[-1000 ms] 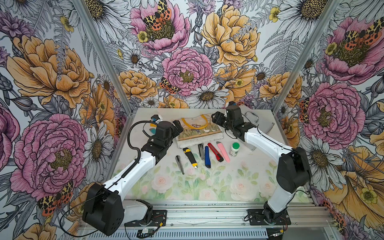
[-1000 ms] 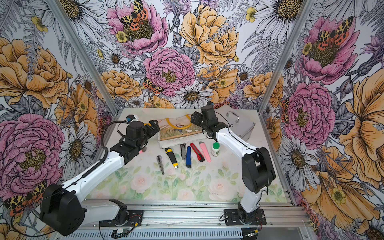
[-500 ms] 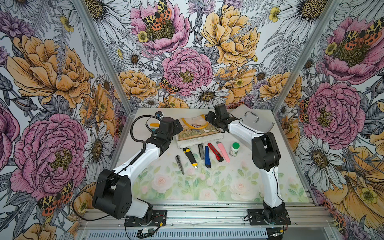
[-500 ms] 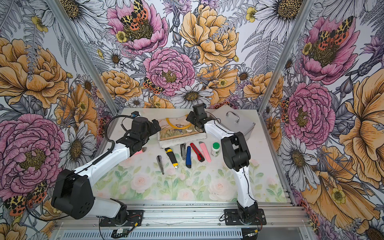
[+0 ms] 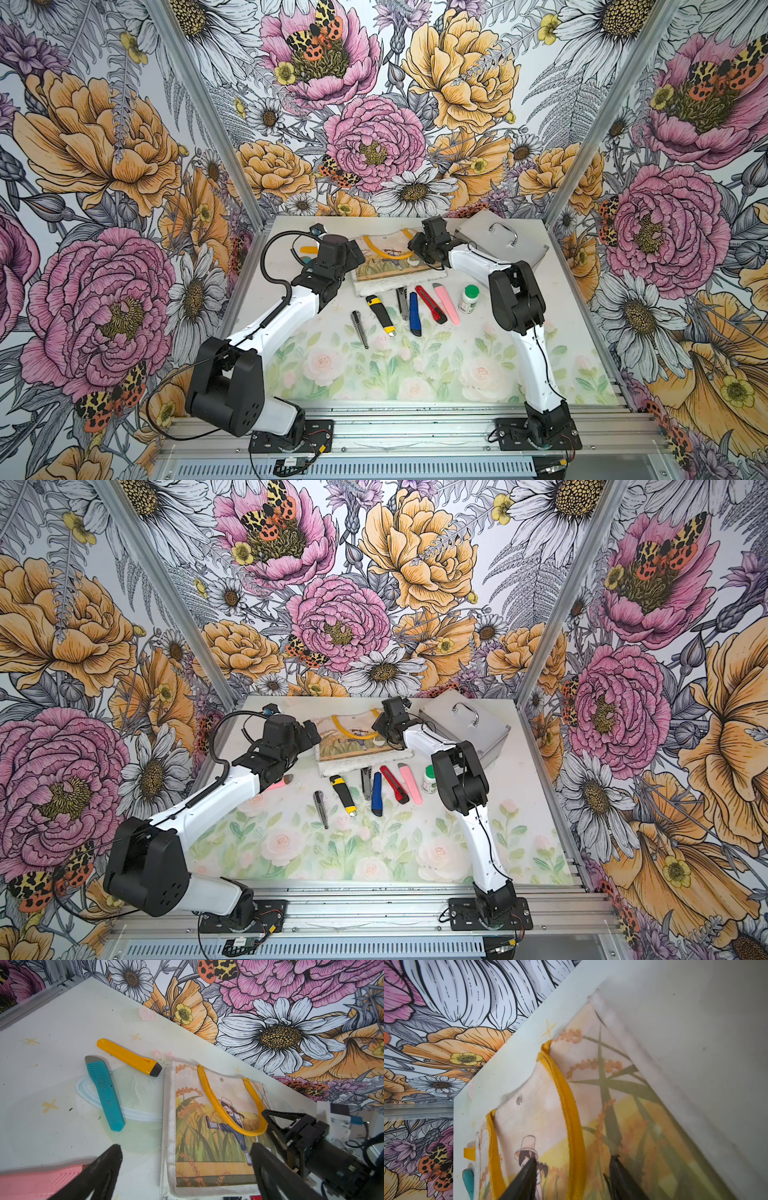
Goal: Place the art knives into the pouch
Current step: Pick up the pouch from the center of the board.
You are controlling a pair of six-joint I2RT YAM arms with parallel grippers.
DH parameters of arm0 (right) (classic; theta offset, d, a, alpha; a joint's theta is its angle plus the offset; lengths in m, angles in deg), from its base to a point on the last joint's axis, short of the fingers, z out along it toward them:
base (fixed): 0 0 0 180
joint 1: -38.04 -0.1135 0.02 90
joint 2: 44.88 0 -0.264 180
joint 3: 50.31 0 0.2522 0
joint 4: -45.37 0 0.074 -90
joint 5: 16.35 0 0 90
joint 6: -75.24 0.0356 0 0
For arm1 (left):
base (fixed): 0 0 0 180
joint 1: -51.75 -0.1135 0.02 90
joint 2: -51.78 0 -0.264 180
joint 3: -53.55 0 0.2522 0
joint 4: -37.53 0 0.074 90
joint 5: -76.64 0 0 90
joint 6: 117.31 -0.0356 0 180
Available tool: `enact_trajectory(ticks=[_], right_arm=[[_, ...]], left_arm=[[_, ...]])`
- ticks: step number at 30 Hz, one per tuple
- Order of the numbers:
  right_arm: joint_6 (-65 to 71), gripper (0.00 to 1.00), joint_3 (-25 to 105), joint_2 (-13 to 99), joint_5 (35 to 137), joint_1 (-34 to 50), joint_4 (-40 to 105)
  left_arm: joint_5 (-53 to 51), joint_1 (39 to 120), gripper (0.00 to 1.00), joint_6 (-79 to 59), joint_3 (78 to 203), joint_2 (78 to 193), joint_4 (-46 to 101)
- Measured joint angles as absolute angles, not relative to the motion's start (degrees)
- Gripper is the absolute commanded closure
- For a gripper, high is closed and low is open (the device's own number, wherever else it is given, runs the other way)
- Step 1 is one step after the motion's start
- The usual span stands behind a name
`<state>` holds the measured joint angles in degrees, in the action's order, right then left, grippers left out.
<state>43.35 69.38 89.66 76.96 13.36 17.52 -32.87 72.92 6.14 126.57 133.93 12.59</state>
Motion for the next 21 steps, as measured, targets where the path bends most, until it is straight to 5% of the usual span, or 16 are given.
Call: enact_trajectory(ticks=[9, 15, 21], right_arm=[[45.7, 0.49, 74.9, 95.2, 78.5, 11.9, 17.8], [47.4, 0.78, 76.7, 96.4, 80.5, 11.5, 17.7], [47.5, 0.97, 76.7, 96.5, 81.3, 11.4, 17.5]], left_arm=[[-32.9, 72.9, 0.02, 6.2, 126.5, 133.9, 12.2], [-32.9, 72.9, 0.01, 6.2, 126.5, 133.9, 11.9], [-32.9, 72.9, 0.01, 6.2, 126.5, 134.0, 11.9]])
